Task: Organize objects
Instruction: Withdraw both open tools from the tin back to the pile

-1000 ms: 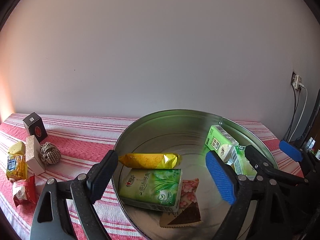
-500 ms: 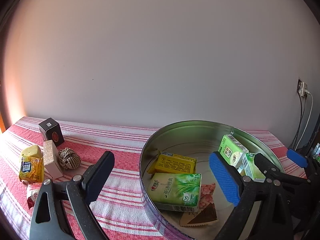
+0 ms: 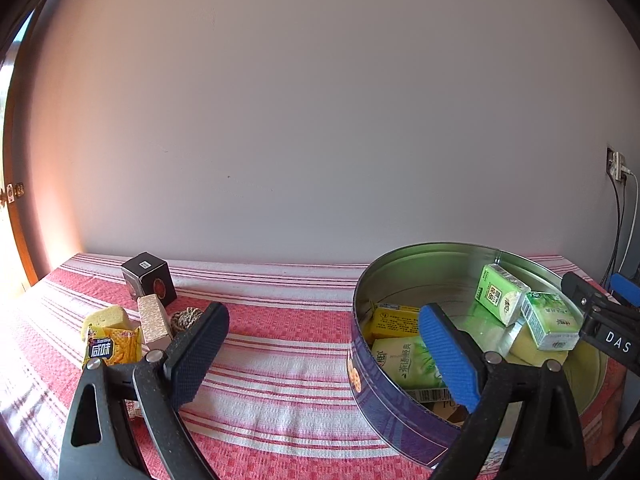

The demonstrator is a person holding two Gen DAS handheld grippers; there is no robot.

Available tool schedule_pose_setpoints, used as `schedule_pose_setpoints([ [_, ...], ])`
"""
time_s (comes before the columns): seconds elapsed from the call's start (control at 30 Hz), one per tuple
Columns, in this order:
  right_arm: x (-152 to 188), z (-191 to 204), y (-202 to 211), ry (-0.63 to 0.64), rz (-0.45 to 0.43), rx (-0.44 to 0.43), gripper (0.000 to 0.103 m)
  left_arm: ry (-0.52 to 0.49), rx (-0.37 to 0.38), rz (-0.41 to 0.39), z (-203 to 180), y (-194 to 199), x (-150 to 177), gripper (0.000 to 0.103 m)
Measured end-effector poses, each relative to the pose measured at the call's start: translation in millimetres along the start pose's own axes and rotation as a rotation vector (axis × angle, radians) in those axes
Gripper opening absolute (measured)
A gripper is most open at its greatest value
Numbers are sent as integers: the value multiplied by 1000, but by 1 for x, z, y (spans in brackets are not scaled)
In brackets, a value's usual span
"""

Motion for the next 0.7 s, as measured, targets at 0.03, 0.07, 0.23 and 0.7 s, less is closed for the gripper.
schedule_pose_setpoints([
  [0.03,-1,-1,3,-3,-19,11,100,-9,-6,4,1,1,1,97],
  [0.07,-3,-3,7,-7,-37,24,100,-14,-11,11,3,0,2,97],
  [0.23,-5,-12,17,-54,-75,83,100,3,-15,33,17,-1,7,97],
  [0.7,2,6,54,-96,-109,182,100,-13,-8,61,48,7,16,97],
])
Point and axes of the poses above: each gripper's, at about its wrist camera, not at the fingertips, and y roughly against the way its jaws point, z to its left, x to its underside, the point moved 9 cm from there along -y, roughly the way its jaws point, and after that the axes turned 1 degree about -x, right-handed, at the moved point
